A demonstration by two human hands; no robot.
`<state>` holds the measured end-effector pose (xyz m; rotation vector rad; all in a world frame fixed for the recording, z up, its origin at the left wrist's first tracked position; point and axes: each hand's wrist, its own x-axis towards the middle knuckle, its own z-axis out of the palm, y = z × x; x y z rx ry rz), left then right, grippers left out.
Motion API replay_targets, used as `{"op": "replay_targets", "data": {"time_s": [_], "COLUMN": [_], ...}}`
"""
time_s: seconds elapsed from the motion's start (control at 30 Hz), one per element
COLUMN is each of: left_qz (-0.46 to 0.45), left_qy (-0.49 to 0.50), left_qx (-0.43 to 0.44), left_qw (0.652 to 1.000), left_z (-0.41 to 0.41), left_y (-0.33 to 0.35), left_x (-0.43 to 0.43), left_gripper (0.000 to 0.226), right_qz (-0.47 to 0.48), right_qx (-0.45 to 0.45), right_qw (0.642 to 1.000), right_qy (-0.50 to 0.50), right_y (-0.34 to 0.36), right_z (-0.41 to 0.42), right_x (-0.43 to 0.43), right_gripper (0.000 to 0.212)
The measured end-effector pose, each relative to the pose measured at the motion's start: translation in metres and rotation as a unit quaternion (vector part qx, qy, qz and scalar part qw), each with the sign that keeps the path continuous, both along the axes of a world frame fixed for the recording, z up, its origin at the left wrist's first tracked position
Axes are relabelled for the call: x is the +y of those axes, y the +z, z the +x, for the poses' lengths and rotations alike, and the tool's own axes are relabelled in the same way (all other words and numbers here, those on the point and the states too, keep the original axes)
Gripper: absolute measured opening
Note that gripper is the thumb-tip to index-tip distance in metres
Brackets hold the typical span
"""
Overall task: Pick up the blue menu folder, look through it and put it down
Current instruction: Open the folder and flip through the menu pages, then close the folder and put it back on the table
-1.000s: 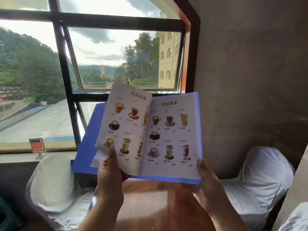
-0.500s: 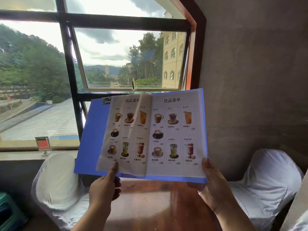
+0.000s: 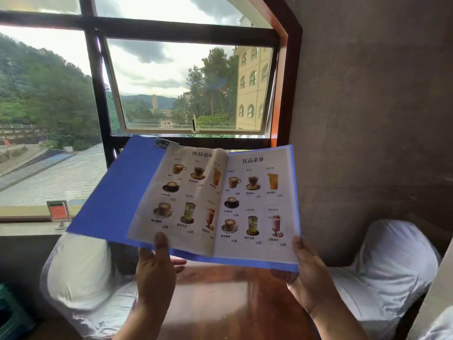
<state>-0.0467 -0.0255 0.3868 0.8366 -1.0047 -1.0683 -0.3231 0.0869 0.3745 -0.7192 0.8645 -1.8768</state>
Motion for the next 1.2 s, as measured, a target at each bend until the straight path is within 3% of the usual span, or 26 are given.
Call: {"op": "replay_targets", "data": {"time_s": [0.07, 0.13, 0.27, 0.33, 0.37, 0.43, 0.5, 0.53, 0.6, 0.73, 0.97, 1.1, 1.2], "left_qz": [-0.027, -0.061, -0.167, -0.208, -0.215, -0.172, -0.085, -0.058, -0.036, -0.046, -0.053, -0.053, -0.017], "left_qy": [-0.016, -0.023, -0.11, -0.144, -0.152, -0.156, -0.139, -0.119, -0.074, -0.028, -0.031, -0.044, -0.124], "left_qx": [-0.044, -0.154, -0.417, -0.454, -0.429, -0.31, -0.198, -0.172, -0.164, -0.188, -0.192, -0.188, -0.174], "left_qw": [0.999, 0.986, 0.887, 0.854, 0.864, 0.922, 0.967, 0.976, 0.983, 0.981, 0.979, 0.98, 0.977], "left_z": [-0.008, -0.012, -0.01, -0.009, -0.009, -0.012, -0.015, -0.016, -0.015, -0.013, -0.012, -0.013, -0.017], "left_y": [0.009, 0.014, 0.017, 0.017, 0.018, 0.018, 0.017, 0.016, 0.013, 0.011, 0.019, 0.014, -0.009], "left_x": [0.006, 0.004, -0.003, -0.006, -0.007, -0.012, -0.018, -0.019, -0.02, -0.018, -0.013, -0.013, -0.012], "left_gripper": [0.018, 0.054, 0.122, 0.138, 0.14, 0.127, 0.078, 0.056, 0.039, 0.024, 0.04, 0.025, 0.017], "right_qz": [0.004, 0.005, -0.006, -0.023, -0.031, -0.041, -0.032, -0.019, 0.007, 0.029, 0.028, 0.041, 0.066], "right_qx": [0.001, -0.001, 0.006, 0.024, 0.038, 0.055, 0.066, 0.071, 0.08, 0.135, 0.148, 0.165, 0.188], "right_qw": [1.0, 1.0, 1.0, 0.999, 0.999, 0.997, 0.995, 0.994, 0.992, 0.99, 0.988, 0.985, 0.979], "right_qy": [0.0, 0.001, -0.007, -0.002, 0.011, 0.044, 0.069, 0.082, 0.092, 0.025, -0.022, -0.027, -0.046], "right_y": [0.003, 0.005, 0.012, 0.016, 0.018, 0.023, 0.027, 0.028, 0.031, 0.035, 0.036, 0.035, 0.016], "right_z": [0.007, 0.015, 0.026, 0.025, 0.024, 0.021, 0.019, 0.019, 0.021, 0.023, 0.028, 0.026, 0.019], "right_x": [-0.001, -0.003, -0.01, -0.011, -0.01, -0.009, -0.009, -0.009, -0.009, -0.007, -0.005, -0.003, 0.004], "right_gripper": [0.035, 0.033, 0.029, 0.027, 0.029, 0.032, 0.038, 0.044, 0.056, 0.026, 0.031, 0.03, 0.028]}}
